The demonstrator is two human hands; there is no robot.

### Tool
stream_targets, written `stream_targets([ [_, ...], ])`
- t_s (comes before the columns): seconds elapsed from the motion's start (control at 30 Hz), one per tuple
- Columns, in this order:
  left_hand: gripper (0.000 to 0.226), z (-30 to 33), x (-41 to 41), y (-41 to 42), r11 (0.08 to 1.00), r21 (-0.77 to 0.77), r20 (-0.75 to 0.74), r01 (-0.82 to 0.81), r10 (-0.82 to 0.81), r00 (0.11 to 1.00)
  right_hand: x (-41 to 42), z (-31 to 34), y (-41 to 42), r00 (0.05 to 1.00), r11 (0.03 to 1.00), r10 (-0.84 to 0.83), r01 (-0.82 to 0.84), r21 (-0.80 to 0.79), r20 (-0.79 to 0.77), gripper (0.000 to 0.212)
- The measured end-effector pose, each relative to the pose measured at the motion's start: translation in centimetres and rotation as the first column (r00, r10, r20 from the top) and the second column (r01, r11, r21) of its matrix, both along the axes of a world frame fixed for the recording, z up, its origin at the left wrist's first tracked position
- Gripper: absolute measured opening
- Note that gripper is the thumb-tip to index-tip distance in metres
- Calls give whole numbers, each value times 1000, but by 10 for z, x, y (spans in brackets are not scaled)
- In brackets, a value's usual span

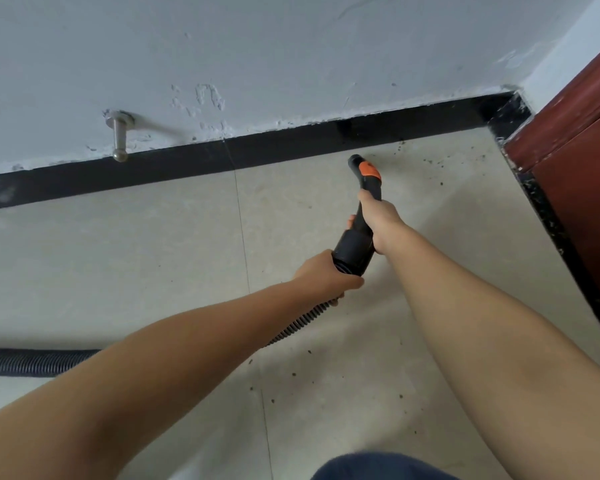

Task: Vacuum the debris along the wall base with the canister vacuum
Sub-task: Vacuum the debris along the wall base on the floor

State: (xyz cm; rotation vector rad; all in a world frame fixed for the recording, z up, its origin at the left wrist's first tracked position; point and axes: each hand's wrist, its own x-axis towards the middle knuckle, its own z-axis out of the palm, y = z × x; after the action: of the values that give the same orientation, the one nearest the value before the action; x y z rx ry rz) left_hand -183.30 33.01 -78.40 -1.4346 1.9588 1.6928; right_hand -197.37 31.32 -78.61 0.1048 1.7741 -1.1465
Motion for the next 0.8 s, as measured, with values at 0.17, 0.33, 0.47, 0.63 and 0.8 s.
stream_targets([
  [0.17,32,19,-1,-14,998,57,48,33,-36,998,0,7,-7,999,1000,31,-31,-1,34,28],
  [0.33,33,28,-13,-23,997,75,32,32,-34,999,-14,19,-12,998,998,43,-46,50,48,31],
  [0.47,34,14,-16,-10,998,42,29,-54,52,998,-13,18,-19,987,986,157,-158,51,37,25],
  [0.63,37,5,-10,6,992,76,32,-105,103,994,-3,13,-15,979,979,204,-204,5,1,14],
  [0.8,37,6,-24,10,989,135,-31,-59,63,998,-20,18,-5,983,985,172,-170,37,-61,14],
])
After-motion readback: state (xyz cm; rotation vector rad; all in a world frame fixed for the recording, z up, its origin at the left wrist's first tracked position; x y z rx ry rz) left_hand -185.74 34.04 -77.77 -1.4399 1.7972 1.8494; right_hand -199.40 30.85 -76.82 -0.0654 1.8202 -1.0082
